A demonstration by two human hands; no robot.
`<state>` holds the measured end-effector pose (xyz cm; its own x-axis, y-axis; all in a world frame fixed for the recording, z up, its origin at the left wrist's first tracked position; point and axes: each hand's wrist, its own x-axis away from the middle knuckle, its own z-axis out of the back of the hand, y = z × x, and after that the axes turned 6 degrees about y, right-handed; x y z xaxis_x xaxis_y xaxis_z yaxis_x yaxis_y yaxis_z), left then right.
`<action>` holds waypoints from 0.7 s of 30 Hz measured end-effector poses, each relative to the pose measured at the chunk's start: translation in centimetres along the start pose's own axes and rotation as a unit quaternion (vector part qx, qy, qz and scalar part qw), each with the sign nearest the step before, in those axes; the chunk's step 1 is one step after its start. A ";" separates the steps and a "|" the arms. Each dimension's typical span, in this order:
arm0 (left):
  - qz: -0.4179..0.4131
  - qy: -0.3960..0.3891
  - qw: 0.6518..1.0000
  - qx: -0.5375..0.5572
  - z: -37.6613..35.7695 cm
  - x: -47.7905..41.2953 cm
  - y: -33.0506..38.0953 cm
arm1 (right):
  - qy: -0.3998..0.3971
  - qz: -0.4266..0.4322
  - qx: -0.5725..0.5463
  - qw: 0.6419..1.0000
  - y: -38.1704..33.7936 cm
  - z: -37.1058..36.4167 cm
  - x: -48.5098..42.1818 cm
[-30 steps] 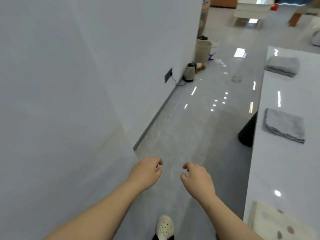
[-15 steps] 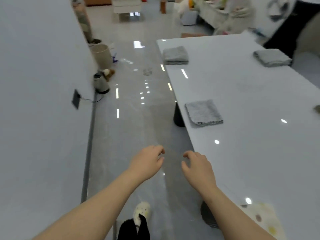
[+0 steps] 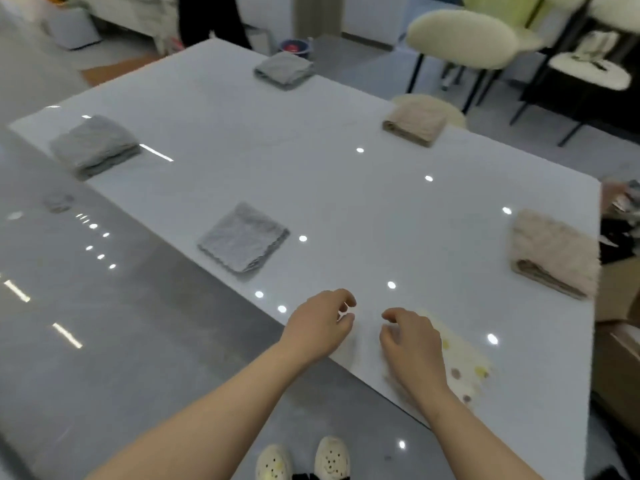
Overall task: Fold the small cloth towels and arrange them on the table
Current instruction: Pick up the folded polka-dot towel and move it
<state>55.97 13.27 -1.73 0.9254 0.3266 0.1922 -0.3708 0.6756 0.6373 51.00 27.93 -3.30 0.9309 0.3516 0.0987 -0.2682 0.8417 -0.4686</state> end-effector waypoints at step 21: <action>0.047 -0.129 0.989 0.050 -6.0 -1.1 4.7 | 0.066 -0.161 -0.051 0.983 7.0 1.4 3.1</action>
<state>52.77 20.01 -3.41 0.8812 0.1974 0.4296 -0.4586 0.5777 0.6752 51.66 35.47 -5.00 0.9893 0.0122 0.1452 0.0655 0.8531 -0.5176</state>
